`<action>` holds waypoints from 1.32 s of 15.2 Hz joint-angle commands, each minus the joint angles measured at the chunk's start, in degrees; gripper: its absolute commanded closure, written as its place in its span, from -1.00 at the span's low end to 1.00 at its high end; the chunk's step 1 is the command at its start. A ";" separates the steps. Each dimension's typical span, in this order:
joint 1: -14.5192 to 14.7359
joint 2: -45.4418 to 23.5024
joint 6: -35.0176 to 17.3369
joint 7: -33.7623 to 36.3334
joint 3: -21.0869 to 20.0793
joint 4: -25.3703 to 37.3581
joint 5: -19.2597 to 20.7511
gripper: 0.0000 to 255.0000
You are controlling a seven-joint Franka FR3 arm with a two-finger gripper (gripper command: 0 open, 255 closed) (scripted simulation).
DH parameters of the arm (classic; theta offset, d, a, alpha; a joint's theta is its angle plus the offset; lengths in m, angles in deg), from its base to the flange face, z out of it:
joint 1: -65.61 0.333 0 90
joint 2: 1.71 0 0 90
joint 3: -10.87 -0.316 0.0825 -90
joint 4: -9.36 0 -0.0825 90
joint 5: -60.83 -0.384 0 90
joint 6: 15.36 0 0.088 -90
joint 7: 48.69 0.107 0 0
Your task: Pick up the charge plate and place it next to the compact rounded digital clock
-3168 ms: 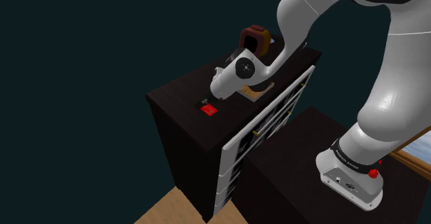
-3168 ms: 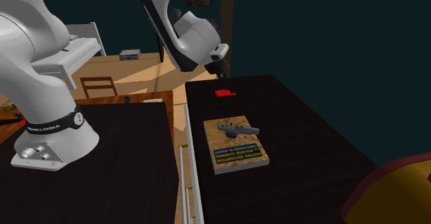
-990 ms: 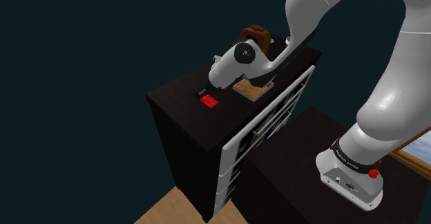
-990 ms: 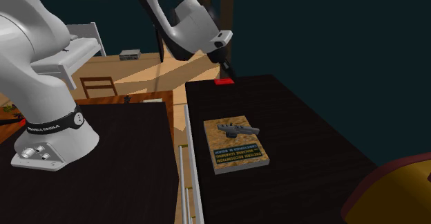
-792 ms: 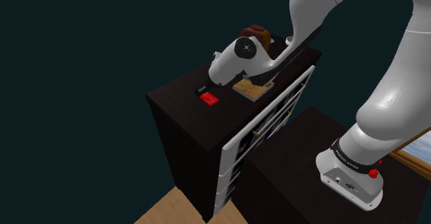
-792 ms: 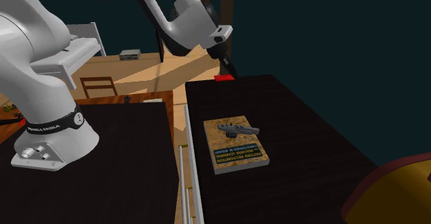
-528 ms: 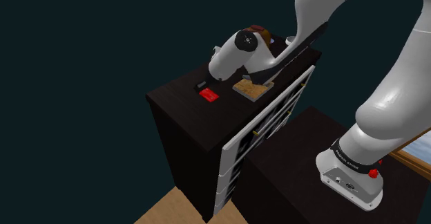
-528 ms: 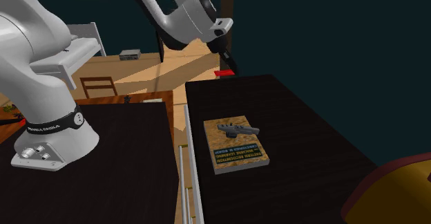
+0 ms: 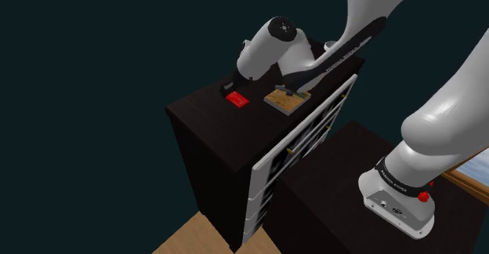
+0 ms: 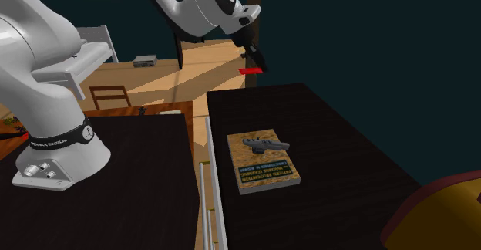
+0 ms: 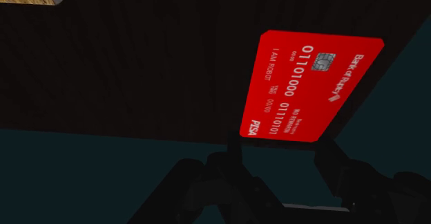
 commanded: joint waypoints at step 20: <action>2.96 17.23 6.82 -41.53 -1.10 -1.00 -51.20 1.00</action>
